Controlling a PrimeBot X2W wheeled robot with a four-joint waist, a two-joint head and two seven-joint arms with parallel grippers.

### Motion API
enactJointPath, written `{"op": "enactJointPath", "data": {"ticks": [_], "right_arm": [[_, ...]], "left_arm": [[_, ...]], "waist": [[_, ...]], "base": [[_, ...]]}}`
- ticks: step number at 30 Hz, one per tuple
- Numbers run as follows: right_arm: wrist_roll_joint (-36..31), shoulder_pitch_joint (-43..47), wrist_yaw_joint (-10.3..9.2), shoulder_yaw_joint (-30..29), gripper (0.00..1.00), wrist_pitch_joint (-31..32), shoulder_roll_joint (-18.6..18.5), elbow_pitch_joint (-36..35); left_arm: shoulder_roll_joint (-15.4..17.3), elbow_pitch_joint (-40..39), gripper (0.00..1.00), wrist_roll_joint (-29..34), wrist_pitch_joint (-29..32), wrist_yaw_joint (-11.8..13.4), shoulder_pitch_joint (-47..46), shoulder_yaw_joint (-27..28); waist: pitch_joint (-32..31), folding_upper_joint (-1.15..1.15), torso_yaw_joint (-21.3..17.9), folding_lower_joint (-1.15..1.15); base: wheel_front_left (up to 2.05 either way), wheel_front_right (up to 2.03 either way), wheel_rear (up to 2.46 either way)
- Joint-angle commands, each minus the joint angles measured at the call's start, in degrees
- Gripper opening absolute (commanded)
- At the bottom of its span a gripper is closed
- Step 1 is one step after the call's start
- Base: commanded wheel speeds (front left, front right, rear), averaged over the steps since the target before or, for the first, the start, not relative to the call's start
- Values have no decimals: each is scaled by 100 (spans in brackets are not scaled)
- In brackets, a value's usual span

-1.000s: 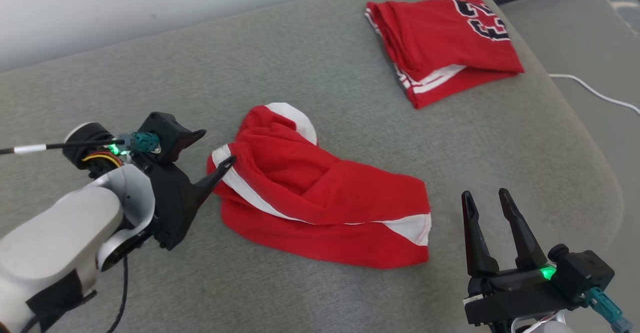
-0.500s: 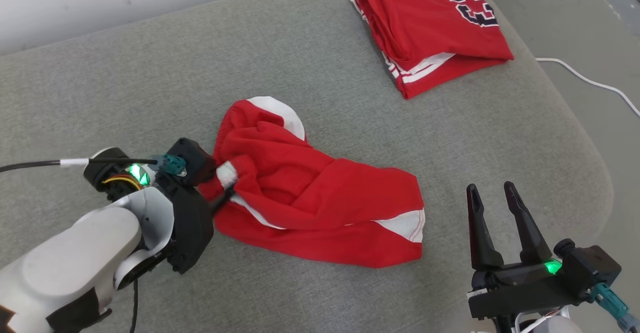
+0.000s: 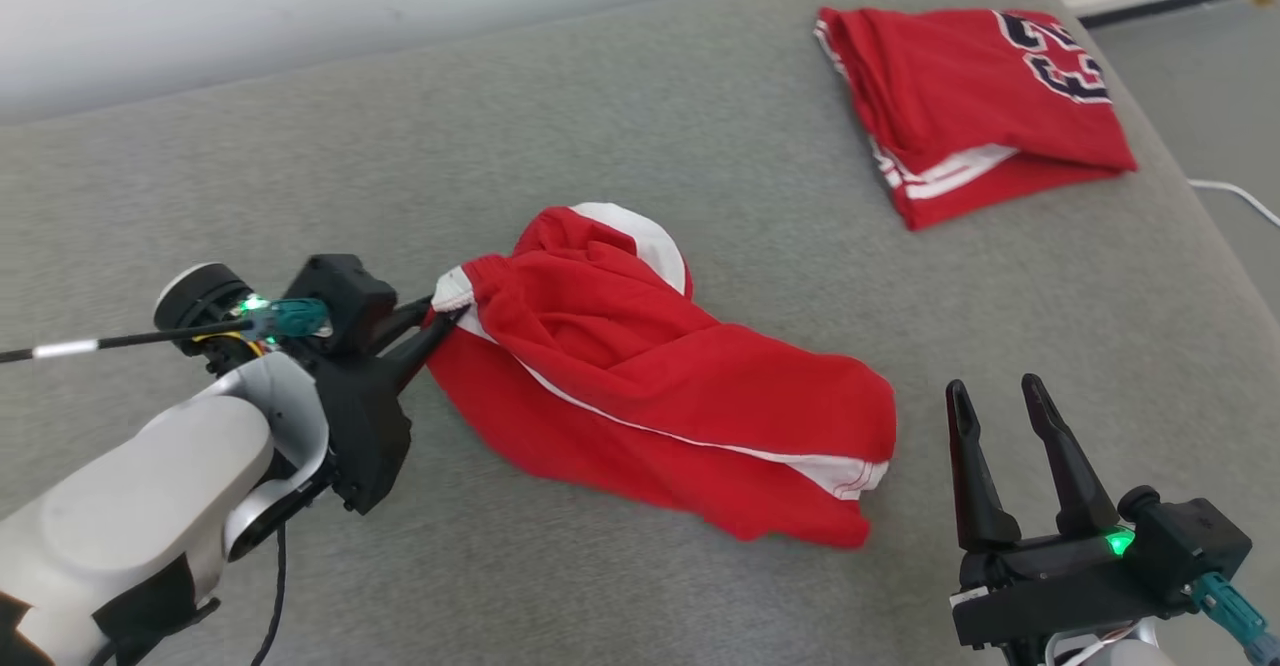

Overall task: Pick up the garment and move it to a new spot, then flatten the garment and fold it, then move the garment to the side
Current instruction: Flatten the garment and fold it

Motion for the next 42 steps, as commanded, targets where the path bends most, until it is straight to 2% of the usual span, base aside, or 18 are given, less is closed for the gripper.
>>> {"op": "enactJointPath", "data": {"ticks": [1,7,12,14,19,24,28,30,31,37,42], "right_arm": [[-12,86,-16,-21,100,-27,-61,14],[6,240,-16,-107,100,-26,-102,50],[-14,409,-16,-133,100,-26,-130,75],[-32,491,-16,-146,100,-27,-156,78],[-46,537,-16,-196,100,-26,-220,94],[-39,587,-16,-188,100,-26,-244,128],[-31,617,-16,-136,100,-26,-250,176],[-18,638,-16,-120,100,-26,-259,200],[-9,647,-16,-120,100,-26,-267,208],[21,721,-16,-175,100,-26,-292,226],[31,816,-16,-243,100,-26,-287,204]], "left_arm": [[5,75,0,-74,-163,12,94,6],[-89,326,0,-316,-779,61,427,110],[-243,257,0,-567,-1107,484,1126,389],[-349,134,0,-664,-1180,744,1669,624],[-610,-121,0,-484,-1183,1033,2651,1489],[-944,-287,0,-75,-1183,1084,3554,2397],[-1210,-259,0,292,-1184,953,4087,2834],[-1307,-217,53,476,-1184,893,4236,3024],[-1359,-224,100,585,-1184,868,4295,3131],[-1588,-519,100,1226,-1184,789,4709,3972],[-1625,-918,100,1642,-1185,736,5090,4679]], "waist": [[-272,0,359,0],[-507,0,755,0],[-696,0,1138,0],[-767,0,1341,0],[-848,0,1578,0],[-931,0,1692,0],[-1010,0,1716,0],[-1053,0,1713,0],[-1071,0,1712,0],[-1209,0,1702,0],[-1310,0,1727,0]], "base": [[0,0,0],[0,0,0],[0,0,0],[0,0,0],[0,0,0],[0,0,0],[0,0,0],[0,0,0],[0,0,0],[0,0,0],[0,0,0]]}}
